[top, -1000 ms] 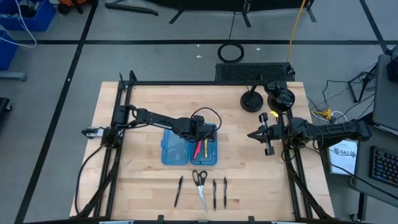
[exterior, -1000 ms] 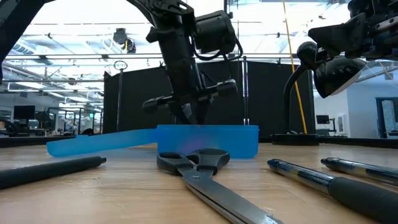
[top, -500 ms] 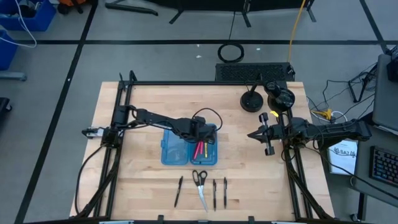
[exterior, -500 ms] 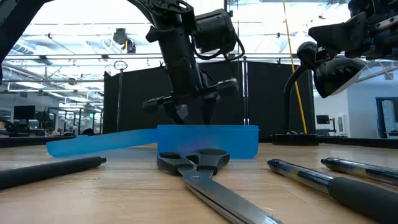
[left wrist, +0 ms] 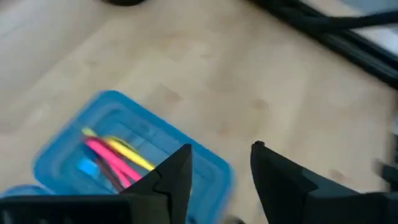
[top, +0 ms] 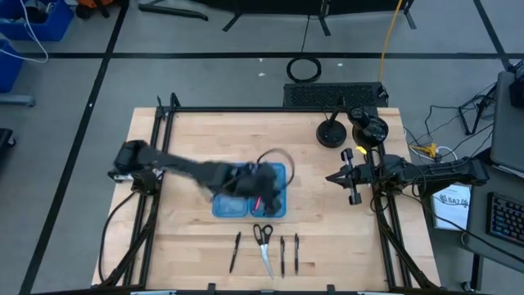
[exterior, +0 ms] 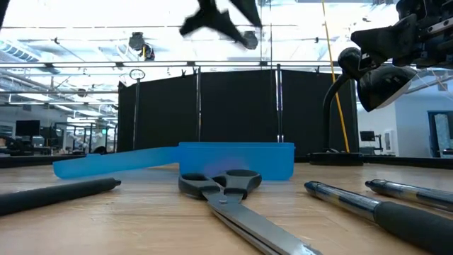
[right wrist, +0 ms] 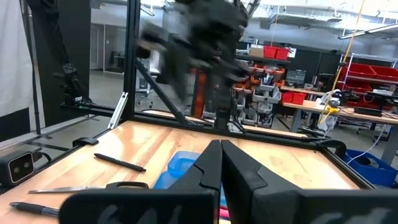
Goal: Pick & place school supplies into a supply box
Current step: Put the right black pen into the blue pencil box
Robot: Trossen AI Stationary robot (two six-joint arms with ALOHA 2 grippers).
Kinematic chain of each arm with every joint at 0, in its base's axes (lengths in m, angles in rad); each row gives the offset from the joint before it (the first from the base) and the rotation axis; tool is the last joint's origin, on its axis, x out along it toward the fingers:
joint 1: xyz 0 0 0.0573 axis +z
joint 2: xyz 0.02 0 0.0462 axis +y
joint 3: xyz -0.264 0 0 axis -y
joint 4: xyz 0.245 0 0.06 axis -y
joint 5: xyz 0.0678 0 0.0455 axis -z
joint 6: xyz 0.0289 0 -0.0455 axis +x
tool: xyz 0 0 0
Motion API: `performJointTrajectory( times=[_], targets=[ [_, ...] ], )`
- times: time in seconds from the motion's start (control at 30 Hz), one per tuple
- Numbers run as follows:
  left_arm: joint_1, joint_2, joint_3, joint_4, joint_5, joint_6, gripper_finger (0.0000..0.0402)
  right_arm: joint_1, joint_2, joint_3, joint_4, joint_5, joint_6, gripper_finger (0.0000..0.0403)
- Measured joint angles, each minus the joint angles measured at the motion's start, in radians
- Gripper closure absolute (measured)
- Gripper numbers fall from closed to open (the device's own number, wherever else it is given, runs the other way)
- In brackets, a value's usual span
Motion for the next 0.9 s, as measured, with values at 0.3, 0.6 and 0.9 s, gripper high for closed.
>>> performJointTrajectory(
  times=[0.3, 0.6, 0.9],
  targets=[
    [-0.383, -0.053, -0.001, 0.009, -0.284, 0.365, 0.0353, 0.0, 0.001, 0.0, -0.023, 0.0, -0.009, 0.0403],
    [-0.388, -0.055, -0.038, -0.048, -0.287, 0.326, 0.0398, 0.0, 0.001, 0.0, -0.008, 0.0, 0.0, 0.0403],
    [-0.371, -0.187, -0.274, 0.165, -0.238, 0.467, 0.0399, 0.0, 0.001, 0.0, -0.008, -0.001, 0.0, 0.0403]
  ],
)
